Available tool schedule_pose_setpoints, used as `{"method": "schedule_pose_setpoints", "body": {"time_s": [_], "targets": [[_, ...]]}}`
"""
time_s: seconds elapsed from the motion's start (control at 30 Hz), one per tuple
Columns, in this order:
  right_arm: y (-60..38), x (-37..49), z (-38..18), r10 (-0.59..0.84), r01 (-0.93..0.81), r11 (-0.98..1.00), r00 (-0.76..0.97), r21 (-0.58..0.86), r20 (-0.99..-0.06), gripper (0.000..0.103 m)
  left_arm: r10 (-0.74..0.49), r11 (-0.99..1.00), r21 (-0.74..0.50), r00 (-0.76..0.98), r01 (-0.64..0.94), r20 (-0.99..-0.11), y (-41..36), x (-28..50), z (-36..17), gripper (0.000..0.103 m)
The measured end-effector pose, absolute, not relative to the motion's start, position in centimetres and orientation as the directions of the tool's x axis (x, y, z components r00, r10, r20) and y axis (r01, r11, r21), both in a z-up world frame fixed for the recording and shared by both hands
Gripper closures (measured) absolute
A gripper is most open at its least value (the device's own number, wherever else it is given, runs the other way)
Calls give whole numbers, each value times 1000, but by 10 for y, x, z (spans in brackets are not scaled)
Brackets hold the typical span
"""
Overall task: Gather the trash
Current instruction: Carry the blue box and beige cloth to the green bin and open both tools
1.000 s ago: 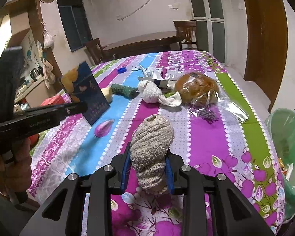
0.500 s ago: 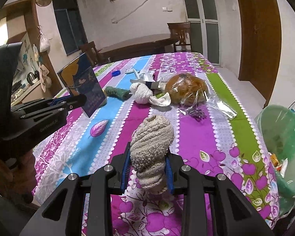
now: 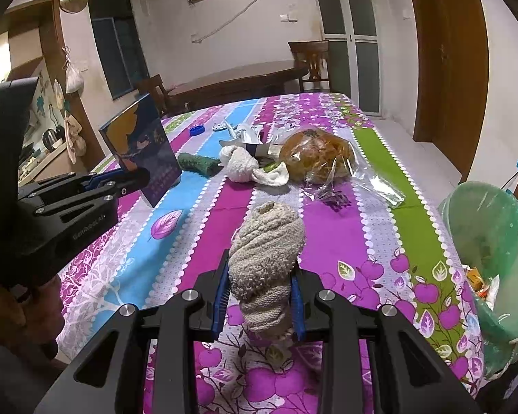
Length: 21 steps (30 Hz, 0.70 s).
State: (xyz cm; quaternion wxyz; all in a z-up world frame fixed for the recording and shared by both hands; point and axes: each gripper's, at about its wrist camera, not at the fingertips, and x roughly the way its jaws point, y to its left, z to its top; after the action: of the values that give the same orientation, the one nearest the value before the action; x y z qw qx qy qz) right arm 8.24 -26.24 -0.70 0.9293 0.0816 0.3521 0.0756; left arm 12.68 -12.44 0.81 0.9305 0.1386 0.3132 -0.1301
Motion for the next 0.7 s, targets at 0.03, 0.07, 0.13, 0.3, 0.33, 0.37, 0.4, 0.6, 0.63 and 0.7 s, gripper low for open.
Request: {"method": "schedule_pose_setpoints", "body": {"time_s": [0.03,0.07,0.13,0.3,0.33,0.37,0.4,0.6,0.63,0.7], "targets": [[-263,82,-7,196,-81,975,742,205,-641,72,-155,928,177,770,329,-619,-125,126,8,92],[-263,81,-6,196,-80,976,743,205,-640,72,-155,927,179,771,330,-618,-125,125,8,92],[-264,80,-5,192,-80,977,745,200,-639,72,-155,926,182,770,332,-619,-126,125,8,92],[-273,76,11,164,-66,982,772,178,-614,72,-168,917,194,781,347,-601,-138,126,18,92],[-277,74,16,147,-57,984,782,166,-606,72,-174,915,196,783,353,-597,-142,128,21,92],[-280,74,19,139,-51,986,788,161,-600,72,-182,911,198,784,361,-593,-148,129,23,92],[-286,73,24,127,-42,987,795,156,-593,72,-187,908,200,785,367,-591,-152,130,25,92],[-326,69,49,45,26,993,820,116,-570,72,-245,879,207,778,431,-578,-195,138,34,92],[-334,68,51,28,41,993,821,107,-570,72,-255,873,208,776,441,-577,-202,139,35,92],[-354,68,58,-11,78,993,819,92,-574,72,-277,858,211,769,468,-577,-219,141,36,92]]}}
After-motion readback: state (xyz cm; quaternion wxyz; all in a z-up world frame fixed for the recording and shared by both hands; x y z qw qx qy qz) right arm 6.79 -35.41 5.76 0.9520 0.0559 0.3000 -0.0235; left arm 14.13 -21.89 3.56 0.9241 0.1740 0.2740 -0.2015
